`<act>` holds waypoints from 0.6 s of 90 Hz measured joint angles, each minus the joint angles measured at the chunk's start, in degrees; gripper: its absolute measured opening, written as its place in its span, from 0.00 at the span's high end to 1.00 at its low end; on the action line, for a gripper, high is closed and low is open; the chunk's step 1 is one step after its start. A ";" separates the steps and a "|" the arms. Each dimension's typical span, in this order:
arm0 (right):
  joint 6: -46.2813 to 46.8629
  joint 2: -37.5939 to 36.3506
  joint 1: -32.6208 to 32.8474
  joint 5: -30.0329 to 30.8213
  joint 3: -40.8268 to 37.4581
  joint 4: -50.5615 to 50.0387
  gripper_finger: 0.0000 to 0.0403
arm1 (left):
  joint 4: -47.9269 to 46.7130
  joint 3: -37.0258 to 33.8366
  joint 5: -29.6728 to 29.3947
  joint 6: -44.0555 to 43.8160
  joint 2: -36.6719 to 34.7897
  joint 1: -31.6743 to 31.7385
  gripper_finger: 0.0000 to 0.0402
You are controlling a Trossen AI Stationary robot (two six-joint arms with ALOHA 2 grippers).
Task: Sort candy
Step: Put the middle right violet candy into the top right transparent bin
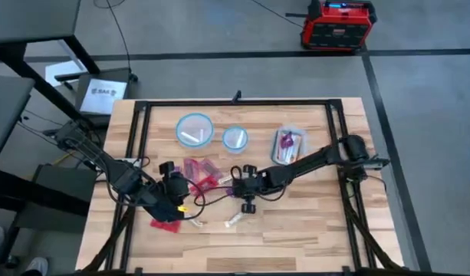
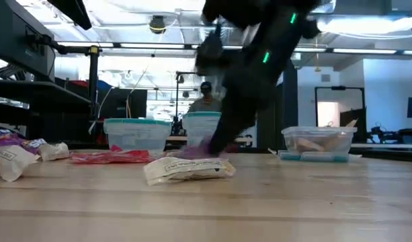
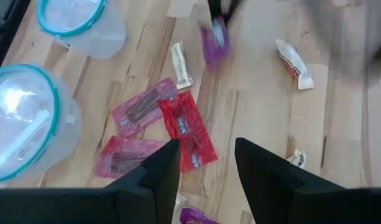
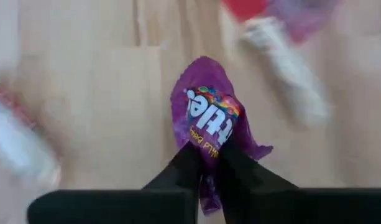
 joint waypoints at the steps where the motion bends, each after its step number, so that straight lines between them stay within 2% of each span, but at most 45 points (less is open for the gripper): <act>1: -0.05 -1.01 -0.14 0.46 0.07 -1.08 0.96 | 0.01 0.00 0.00 -0.09 0.00 0.00 0.65; 13: -0.32 -11.31 -2.35 7.24 0.04 -15.74 0.98 | 0.08 0.00 0.00 -0.21 0.00 0.01 0.65; 25: 3.36 -20.57 -5.84 14.34 -0.32 -27.93 0.97 | 0.13 0.00 -0.02 -0.21 0.00 0.02 0.65; 32: 5.70 -26.09 -8.45 16.18 -3.76 -30.50 0.97 | 0.20 0.00 -0.03 -0.23 0.00 0.01 0.65; 54: 15.63 -39.62 -16.55 15.06 -18.85 -29.40 0.95 | 0.25 0.00 -0.04 -0.10 0.00 0.00 0.65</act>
